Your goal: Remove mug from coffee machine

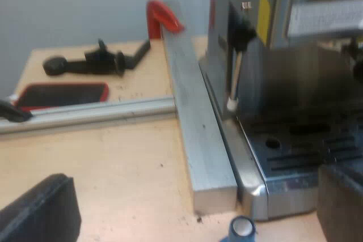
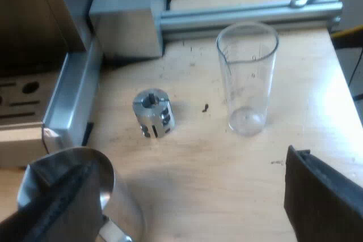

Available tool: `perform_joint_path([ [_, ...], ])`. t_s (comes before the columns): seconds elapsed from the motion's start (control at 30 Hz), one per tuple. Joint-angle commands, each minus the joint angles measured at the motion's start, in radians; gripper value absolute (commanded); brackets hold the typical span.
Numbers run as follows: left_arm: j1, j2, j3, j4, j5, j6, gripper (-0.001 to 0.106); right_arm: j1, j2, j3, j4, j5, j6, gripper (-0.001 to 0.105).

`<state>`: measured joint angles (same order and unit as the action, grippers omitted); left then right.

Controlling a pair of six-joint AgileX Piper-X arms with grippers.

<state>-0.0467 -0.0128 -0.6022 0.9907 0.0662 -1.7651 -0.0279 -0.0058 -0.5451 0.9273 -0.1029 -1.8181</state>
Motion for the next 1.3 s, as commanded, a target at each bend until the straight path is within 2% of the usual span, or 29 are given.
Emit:
perform_joint_path([
  [0.03,0.000,-0.140,0.014,-0.020,0.013,-0.011,0.086,-0.002,-0.047,0.017,-0.011,-0.014,-0.011,0.069],
  [0.27,0.000,-0.138,0.057,-0.017,0.016,-0.009,0.086,-0.002,-0.045,0.069,0.002,-0.014,-0.011,0.069],
  [0.57,0.000,-0.138,0.107,-0.013,0.018,-0.009,0.086,-0.002,-0.045,0.070,0.000,-0.014,-0.011,0.069],
  [1.3,0.000,-0.138,0.110,-0.017,0.020,-0.009,0.086,-0.002,-0.045,0.070,0.000,-0.012,-0.011,0.069],
])
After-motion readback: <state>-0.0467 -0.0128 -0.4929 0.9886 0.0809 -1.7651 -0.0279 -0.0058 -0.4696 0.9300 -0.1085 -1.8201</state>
